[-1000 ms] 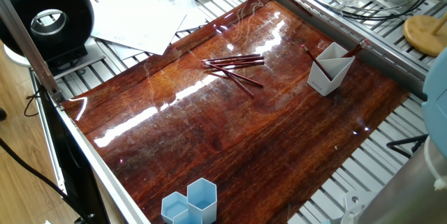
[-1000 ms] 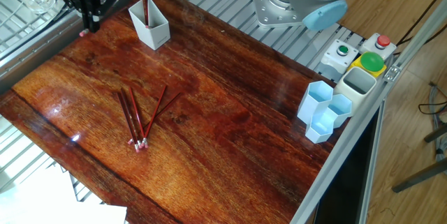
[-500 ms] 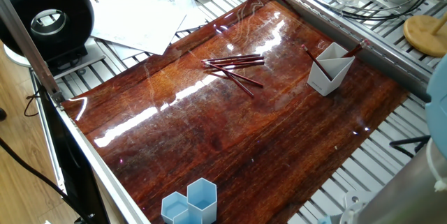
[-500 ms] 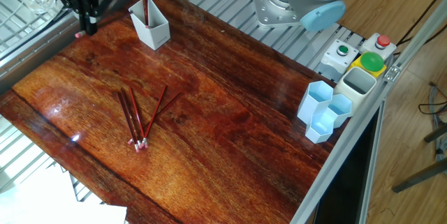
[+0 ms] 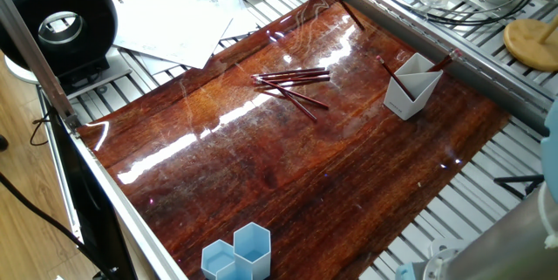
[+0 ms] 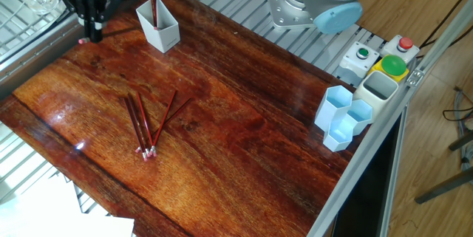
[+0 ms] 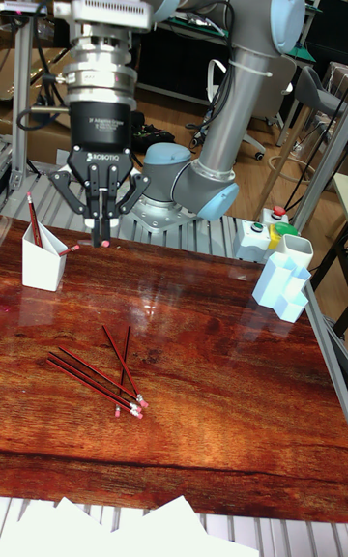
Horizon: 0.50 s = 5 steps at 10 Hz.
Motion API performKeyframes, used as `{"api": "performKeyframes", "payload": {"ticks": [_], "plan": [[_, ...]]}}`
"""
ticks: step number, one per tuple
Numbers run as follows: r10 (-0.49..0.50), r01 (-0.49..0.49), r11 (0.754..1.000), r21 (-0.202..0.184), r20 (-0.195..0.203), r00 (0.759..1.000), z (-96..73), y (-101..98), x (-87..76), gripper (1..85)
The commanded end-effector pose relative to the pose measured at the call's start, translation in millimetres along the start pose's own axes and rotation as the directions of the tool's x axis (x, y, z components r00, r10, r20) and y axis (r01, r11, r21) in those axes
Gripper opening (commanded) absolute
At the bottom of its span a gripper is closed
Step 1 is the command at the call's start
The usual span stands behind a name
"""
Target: Put the pen into the pen holder
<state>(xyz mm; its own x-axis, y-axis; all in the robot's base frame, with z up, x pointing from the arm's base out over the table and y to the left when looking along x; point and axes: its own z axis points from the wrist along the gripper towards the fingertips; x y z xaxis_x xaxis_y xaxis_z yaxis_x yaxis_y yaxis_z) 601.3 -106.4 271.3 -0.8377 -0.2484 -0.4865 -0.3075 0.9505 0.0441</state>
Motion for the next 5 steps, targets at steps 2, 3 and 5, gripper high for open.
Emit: {"api": "performKeyframes", "payload": {"ticks": [2, 3, 5], "plan": [[0.026, -0.027, 0.999, -0.035, -0.015, 1.000, 2.1, 9.6, 9.5, 1.0], [0.011, -0.011, 1.000, -0.017, -0.021, 1.000, 2.2, 4.9, 11.3, 1.0], [0.005, -0.005, 1.000, -0.023, -0.017, 1.000, 2.2, 6.4, 10.3, 1.0]]}}
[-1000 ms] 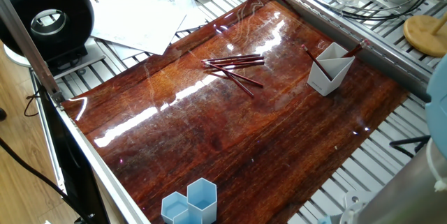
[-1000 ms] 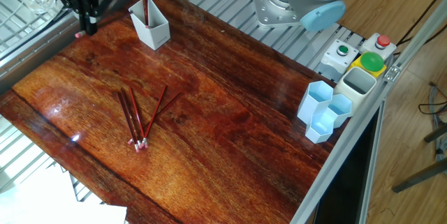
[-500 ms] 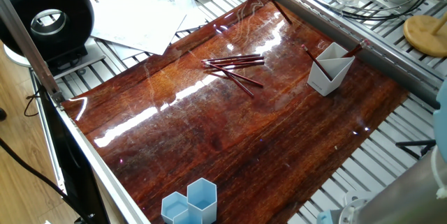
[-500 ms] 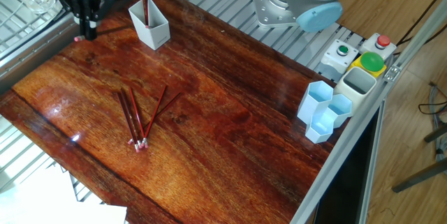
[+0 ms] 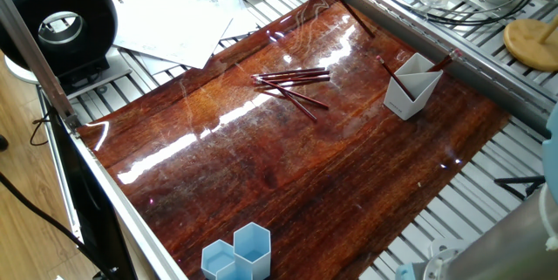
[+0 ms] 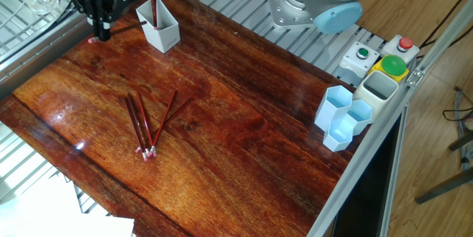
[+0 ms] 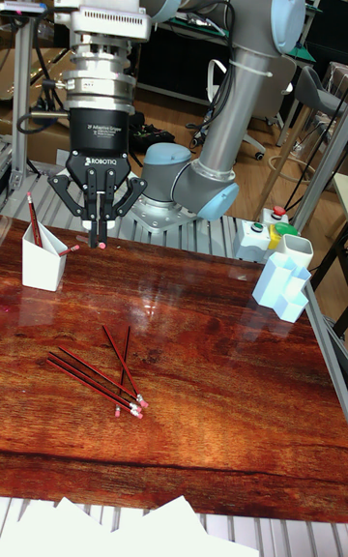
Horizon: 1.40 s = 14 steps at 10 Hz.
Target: Put the pen into the pen holder
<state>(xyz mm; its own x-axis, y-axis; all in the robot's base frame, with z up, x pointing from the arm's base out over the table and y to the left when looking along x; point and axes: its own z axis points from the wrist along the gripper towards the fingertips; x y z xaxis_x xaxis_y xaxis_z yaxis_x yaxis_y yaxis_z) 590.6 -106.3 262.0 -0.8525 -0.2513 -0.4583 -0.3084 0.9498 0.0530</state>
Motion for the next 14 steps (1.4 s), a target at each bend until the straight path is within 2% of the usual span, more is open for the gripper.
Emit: {"api": "performKeyframes", "payload": {"ticks": [1, 2, 3, 7, 9, 10, 11, 13, 14], "plan": [[0.005, -0.005, 1.000, -0.005, -0.007, 1.000, -1.1, 0.9, 2.5, 1.0], [0.010, -0.011, 1.000, -0.015, -0.018, 1.000, -1.2, 3.4, 5.4, 1.0], [0.022, -0.023, 0.999, -0.046, -0.005, 1.000, -1.4, 11.5, 2.0, 1.0], [0.000, 0.001, 1.000, -0.023, 0.052, 0.999, -1.5, 5.5, -12.8, 1.0], [0.008, -0.007, 0.999, -0.032, 0.047, 0.999, -1.5, 7.9, -11.6, 1.0], [0.027, -0.026, 0.999, -0.039, 0.026, 0.999, -1.4, 9.5, -6.3, 1.0], [0.027, -0.026, 0.999, -0.039, 0.026, 0.999, -9.1, 11.5, -5.4, 1.0], [-0.032, 0.036, 0.997, -0.066, 0.065, 0.997, -54.6, 17.2, 9.1, 1.0], [-0.058, 0.063, 0.995, -0.077, 0.075, 0.996, -69.2, 18.1, 22.2, 1.0]]}}
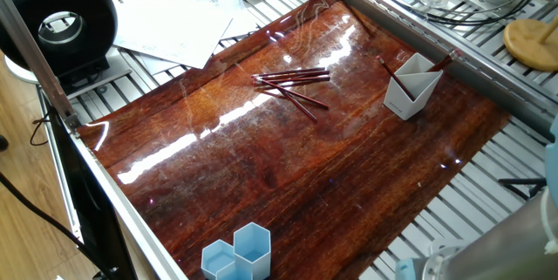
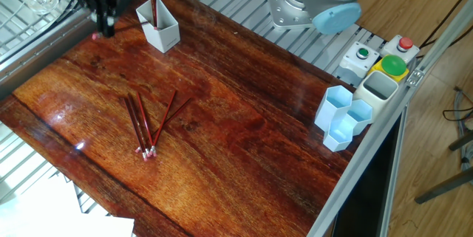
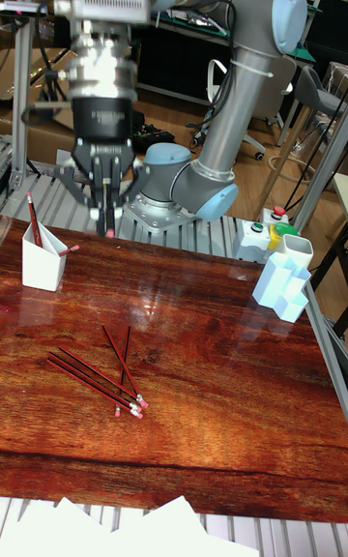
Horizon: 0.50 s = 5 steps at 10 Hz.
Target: Put the pen into the pen holder
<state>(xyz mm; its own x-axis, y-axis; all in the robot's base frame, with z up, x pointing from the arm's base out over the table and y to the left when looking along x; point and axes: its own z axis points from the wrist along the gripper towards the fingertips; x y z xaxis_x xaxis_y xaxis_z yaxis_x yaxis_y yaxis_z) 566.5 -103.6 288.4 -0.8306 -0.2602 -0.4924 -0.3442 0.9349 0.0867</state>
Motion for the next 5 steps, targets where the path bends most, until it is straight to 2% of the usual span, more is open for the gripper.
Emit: {"api": "performKeyframes", "payload": {"ticks": [1, 3, 5], "plan": [[-0.064, 0.065, 0.997, -0.030, 0.053, 0.997, -43.1, 7.7, 24.3, 1.0], [-0.103, 0.106, 0.994, -0.027, 0.095, 0.990, -39.5, 2.3, 45.5, 1.0], [-0.122, 0.125, 0.992, -0.019, 0.119, 0.985, -32.6, -1.6, 58.8, 1.0]]}}
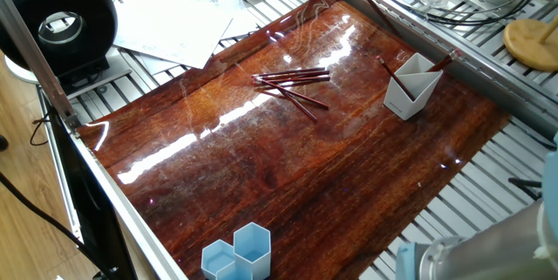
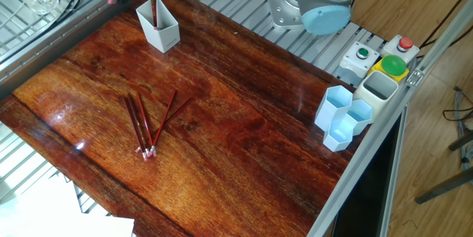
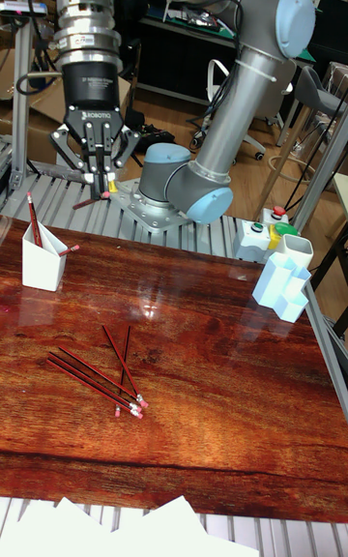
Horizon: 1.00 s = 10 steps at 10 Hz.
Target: Put the pen into the pen holder
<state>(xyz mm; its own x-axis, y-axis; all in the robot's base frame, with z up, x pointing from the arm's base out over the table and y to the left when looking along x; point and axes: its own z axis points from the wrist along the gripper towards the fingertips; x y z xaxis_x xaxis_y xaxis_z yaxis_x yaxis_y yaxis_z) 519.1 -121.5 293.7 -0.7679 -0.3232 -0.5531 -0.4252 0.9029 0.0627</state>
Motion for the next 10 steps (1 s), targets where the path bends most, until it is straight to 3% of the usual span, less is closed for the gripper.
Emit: {"api": "performKeyframes", "payload": {"ticks": [1, 3, 4, 6, 7, 8, 10], "plan": [[-0.048, 0.048, 0.999, 0.002, 0.058, 0.997, -2.9, -2.1, 22.7, 1.0], [-0.065, 0.065, 0.998, -0.005, 0.079, 0.995, 2.2, -4.5, 29.5, 1.0], [-0.056, 0.056, 0.998, -0.001, 0.062, 0.996, 2.5, -6.0, 33.5, 1.0], [-0.011, 0.012, 0.999, 0.031, -0.012, 1.000, 2.9, -15.4, 52.7, 1.0], [0.015, -0.013, 0.998, 0.061, -0.037, 0.999, 2.4, -22.8, 59.6, 1.0], [0.037, -0.033, 0.996, 0.088, -0.048, 0.998, 1.7, -29.7, 62.9, 1.0], [0.027, -0.023, 0.995, 0.100, -0.042, 0.999, 1.5, -32.8, 61.3, 1.0]]}}
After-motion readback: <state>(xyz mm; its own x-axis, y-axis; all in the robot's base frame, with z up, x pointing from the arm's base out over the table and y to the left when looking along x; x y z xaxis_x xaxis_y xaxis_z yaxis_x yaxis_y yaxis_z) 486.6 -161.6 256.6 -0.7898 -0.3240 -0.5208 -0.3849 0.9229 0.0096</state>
